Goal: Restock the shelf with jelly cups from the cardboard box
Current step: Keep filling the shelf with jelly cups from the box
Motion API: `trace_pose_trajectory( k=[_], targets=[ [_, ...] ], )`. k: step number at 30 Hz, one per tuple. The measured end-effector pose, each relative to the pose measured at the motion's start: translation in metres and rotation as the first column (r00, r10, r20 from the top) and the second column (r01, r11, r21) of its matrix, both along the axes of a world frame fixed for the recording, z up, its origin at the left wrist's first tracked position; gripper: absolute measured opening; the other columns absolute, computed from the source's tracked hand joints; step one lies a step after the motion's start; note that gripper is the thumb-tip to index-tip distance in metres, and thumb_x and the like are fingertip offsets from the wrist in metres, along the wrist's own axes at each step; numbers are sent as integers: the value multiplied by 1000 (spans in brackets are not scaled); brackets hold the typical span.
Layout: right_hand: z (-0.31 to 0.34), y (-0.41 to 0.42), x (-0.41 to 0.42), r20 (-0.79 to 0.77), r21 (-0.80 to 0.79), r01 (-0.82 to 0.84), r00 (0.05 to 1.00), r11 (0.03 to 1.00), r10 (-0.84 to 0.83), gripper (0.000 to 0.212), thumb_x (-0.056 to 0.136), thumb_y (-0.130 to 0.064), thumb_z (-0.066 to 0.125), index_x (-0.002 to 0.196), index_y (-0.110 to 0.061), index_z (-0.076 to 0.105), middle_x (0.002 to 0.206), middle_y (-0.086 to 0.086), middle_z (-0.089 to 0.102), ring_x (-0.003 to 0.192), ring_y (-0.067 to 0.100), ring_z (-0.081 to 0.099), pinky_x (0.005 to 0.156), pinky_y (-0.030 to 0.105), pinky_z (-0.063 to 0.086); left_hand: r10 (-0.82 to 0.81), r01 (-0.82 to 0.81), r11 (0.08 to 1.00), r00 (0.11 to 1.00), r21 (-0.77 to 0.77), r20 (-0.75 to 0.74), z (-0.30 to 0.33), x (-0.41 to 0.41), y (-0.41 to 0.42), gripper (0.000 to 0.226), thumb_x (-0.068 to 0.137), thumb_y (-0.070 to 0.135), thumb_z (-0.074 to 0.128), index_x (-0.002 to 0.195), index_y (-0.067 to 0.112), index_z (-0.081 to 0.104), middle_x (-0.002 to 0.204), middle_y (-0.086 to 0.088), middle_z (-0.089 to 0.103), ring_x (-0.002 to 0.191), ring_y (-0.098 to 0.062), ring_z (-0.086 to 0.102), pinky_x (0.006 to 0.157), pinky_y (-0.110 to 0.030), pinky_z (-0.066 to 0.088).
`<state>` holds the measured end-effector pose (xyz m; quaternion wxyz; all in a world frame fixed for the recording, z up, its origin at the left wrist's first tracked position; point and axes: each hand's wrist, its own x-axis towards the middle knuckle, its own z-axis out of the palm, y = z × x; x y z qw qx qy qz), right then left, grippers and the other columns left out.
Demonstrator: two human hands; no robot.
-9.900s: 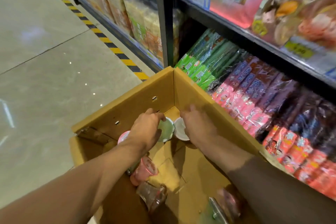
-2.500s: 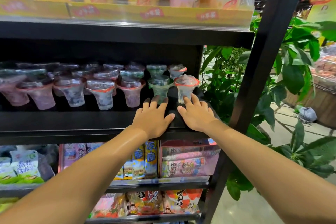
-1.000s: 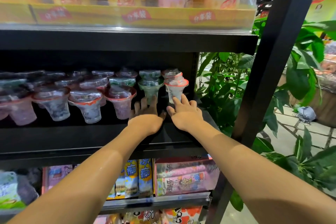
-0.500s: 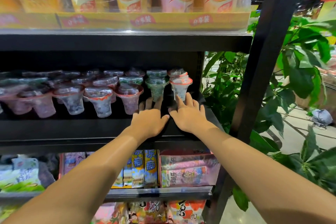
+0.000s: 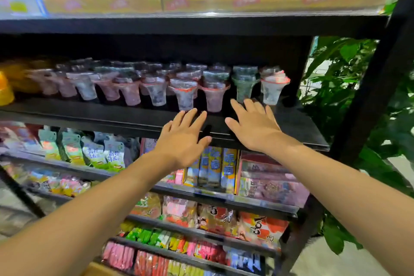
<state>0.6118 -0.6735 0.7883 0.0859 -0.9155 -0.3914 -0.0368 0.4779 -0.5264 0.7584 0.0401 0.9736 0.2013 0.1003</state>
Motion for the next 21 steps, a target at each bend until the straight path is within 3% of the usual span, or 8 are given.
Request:
trace_pose_trajectory(
  k=[4,15,21],
  targets=[
    [0,38,-51,-8,11,-146,989,989,146,63,105,-54,22,160,-33,-1,167,0,-13,154,22,-13,124,49,-5,99,-99,995,995,-17,10,-10,-49,27,69,102,57,29,159,34,-2,167,7,-4,154,-21,-6,122,-46,6],
    [-51,170,-208,157,-56,-412,896,909,415,64,105,-51,31,160,-29,9,168,3,1,154,26,1,123,53,1,359,-363,926,932,-103,-53,-71,-235,134,68,101,60,30,158,37,1,168,1,1,153,-26,2,122,-49,9],
    [-113,235,-299,103,-93,-517,845,851,525,63,103,-51,33,159,-27,17,167,7,10,153,28,10,122,55,9,451,-463,876,886,-137,-106,-116,-336,189,67,101,59,30,159,36,2,168,1,1,153,-27,1,121,-49,10]
  ],
)
